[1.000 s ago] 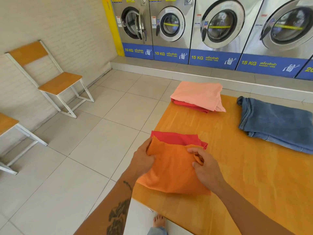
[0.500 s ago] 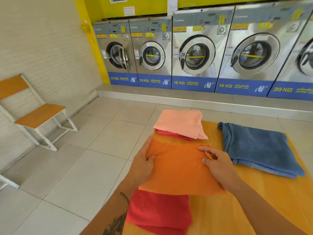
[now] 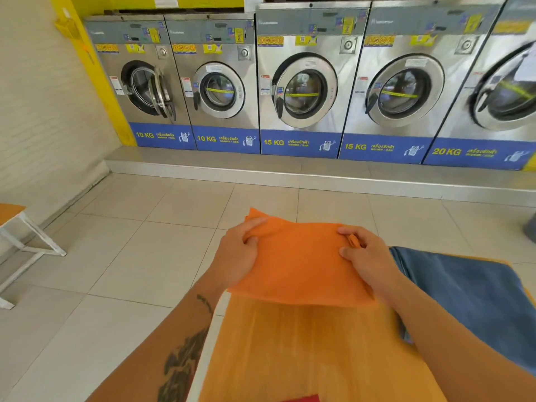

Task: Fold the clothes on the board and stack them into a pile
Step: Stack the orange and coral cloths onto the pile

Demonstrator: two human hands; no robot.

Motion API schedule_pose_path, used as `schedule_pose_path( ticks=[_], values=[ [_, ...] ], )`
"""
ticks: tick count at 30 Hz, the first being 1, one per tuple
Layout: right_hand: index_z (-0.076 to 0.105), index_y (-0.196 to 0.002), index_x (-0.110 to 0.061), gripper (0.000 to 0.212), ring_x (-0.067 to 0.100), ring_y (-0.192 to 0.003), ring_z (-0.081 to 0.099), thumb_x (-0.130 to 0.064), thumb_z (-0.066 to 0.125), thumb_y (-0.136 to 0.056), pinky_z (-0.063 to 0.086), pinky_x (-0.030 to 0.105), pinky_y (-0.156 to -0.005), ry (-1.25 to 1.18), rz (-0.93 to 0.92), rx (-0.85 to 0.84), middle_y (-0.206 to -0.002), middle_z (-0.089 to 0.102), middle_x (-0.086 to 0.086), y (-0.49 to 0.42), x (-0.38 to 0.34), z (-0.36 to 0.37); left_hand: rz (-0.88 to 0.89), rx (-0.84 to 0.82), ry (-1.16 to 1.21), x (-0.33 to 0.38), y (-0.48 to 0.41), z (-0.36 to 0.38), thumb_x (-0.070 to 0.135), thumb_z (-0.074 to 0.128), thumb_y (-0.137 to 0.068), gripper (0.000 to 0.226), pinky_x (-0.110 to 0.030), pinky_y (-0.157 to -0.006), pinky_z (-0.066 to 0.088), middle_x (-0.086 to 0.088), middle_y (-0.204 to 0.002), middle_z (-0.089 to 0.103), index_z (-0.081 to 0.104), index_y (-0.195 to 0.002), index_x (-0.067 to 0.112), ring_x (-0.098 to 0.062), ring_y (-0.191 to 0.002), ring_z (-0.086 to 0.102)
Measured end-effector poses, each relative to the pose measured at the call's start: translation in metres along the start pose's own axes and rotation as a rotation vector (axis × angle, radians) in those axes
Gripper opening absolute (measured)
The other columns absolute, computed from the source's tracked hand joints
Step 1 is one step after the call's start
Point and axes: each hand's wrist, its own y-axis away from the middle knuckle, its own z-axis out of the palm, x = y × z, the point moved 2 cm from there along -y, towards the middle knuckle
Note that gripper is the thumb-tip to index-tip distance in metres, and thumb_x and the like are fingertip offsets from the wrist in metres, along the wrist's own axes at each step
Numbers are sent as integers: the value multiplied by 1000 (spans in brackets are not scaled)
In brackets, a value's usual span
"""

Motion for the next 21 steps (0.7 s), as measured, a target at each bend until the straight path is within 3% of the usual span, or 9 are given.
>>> schedule_pose_path(
  ticks=[4,6,9,13,18,21],
  values=[
    [57,-122,-35,39,19,-101,54,-10,57,-92,45,31,-71,188,-42,69,-125,53,-6,-60,8,21,-19,37,35,-23,-62,13,10,43,-100,45,-30,-104,42,4,-148,46,55,-135,37,-18,-129,49],
    [48,-136,-33,45,20,-97,50,-16,54,-95,44,27,-70,379,-25,-7,-133,48,0,-74,28,30,-105,-45,-54,-46,-76,29,13,44,-100,47,-28,-99,45,2,-151,41,47,-142,36,-17,-124,52],
    [32,-149,-31,52,22,-100,47,-28,47,-99,41,31,-81,544,43,-98,-146,36,10,-75,59,39,-124,-180,-270,-82,-75,53,17,39,-102,51,-29,-102,34,-5,-150,38,34,-150,32,-24,-130,44],
    [26,-152,-36,54,29,-115,49,-38,41,-100,44,39,-96,598,16,-78,-148,34,9,-69,71,37,-29,-32,-358,-106,-66,63,20,39,-101,47,-33,-96,47,-7,-137,45,39,-147,34,-23,-112,52],
    [27,-151,-39,54,19,-105,44,-35,44,-100,44,35,-91,479,33,-87,-148,30,5,-47,68,24,-51,94,-326,-115,-34,46,22,43,-101,42,-31,-92,50,-3,-135,45,46,-142,29,-20,-113,53],
    [26,-151,-38,56,13,-94,49,-33,46,-100,45,29,-76,451,34,-96,-141,35,1,-13,76,13,-87,150,-285,-117,14,27,19,49,-99,41,-35,-96,52,1,-134,46,49,-139,31,-19,-116,52]
  ],
)
